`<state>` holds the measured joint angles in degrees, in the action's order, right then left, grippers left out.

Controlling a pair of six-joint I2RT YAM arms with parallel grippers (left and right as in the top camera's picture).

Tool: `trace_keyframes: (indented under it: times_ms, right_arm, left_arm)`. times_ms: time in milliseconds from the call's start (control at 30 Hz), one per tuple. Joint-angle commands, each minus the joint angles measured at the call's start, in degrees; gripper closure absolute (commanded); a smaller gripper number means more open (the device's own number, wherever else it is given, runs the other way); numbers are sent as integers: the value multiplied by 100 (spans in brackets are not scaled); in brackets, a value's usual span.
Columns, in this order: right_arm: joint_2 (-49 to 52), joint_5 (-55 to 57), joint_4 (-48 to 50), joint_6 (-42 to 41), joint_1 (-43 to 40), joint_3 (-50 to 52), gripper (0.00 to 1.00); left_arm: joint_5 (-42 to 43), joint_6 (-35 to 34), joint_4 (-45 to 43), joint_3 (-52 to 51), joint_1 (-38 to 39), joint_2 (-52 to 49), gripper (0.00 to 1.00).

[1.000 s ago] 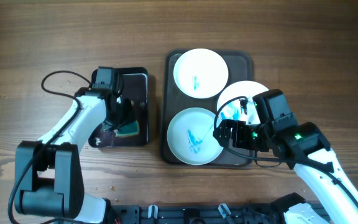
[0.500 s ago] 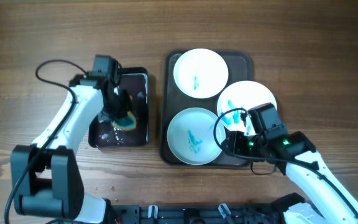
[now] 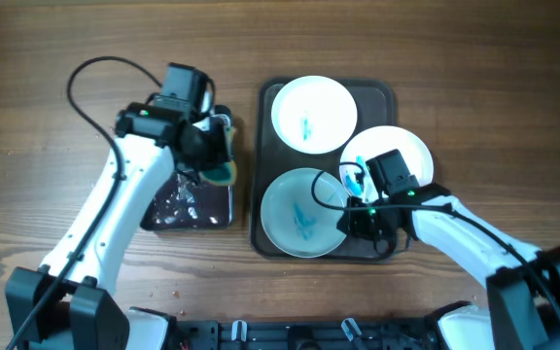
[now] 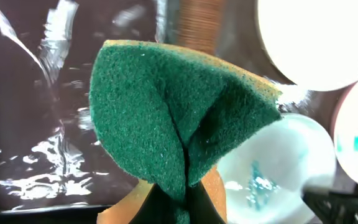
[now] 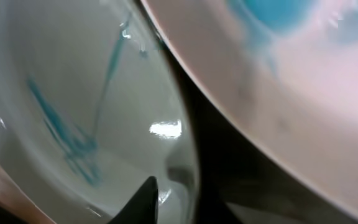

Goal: Clean dirty plates on tray and stack at the side
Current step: 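Tilt the plate with the right gripper and bring sponge over it, then scrub the lower-left plate with the sponge in the left gripper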

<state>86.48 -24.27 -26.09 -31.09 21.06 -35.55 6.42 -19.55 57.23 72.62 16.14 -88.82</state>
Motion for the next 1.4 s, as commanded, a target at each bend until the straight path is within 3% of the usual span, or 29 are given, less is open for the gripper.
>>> trace_keyframes:
  times_ms: [0, 67, 267, 533, 767, 1067, 1233, 1367]
  right_arm:
    - [254, 13, 50, -92, -2, 44, 91]
    - [251, 291, -52, -76, -2, -31, 96]
    - [245, 1047, -485, 103, -2, -422, 96]
    - [245, 1058, -485, 227, -2, -511, 96]
    - [245, 1056, -485, 219, -2, -511, 96]
    - [245, 1056, -481, 94, -2, -511, 96]
    - [245, 1051, -483, 31, -2, -511, 96]
    - [245, 1051, -479, -107, -2, -511, 96]
  left_arm:
    - [155, 116, -122, 74, 260, 63, 96]
    - [317, 118, -199, 74, 341, 63, 96]
    - [490, 114, -262, 72, 518, 24, 96]
    - [1746, 116, -579, 46, 1023, -629, 96]
    - [1908, 44, -741, 46, 1801, -1414, 96]
    - [1906, -695, -1320, 46, 2317, -2551, 96]
    - [872, -1244, -1147, 46, 2437, -2841, 96]
    - [-1038, -1580, -662, 48, 2356, -2785, 96]
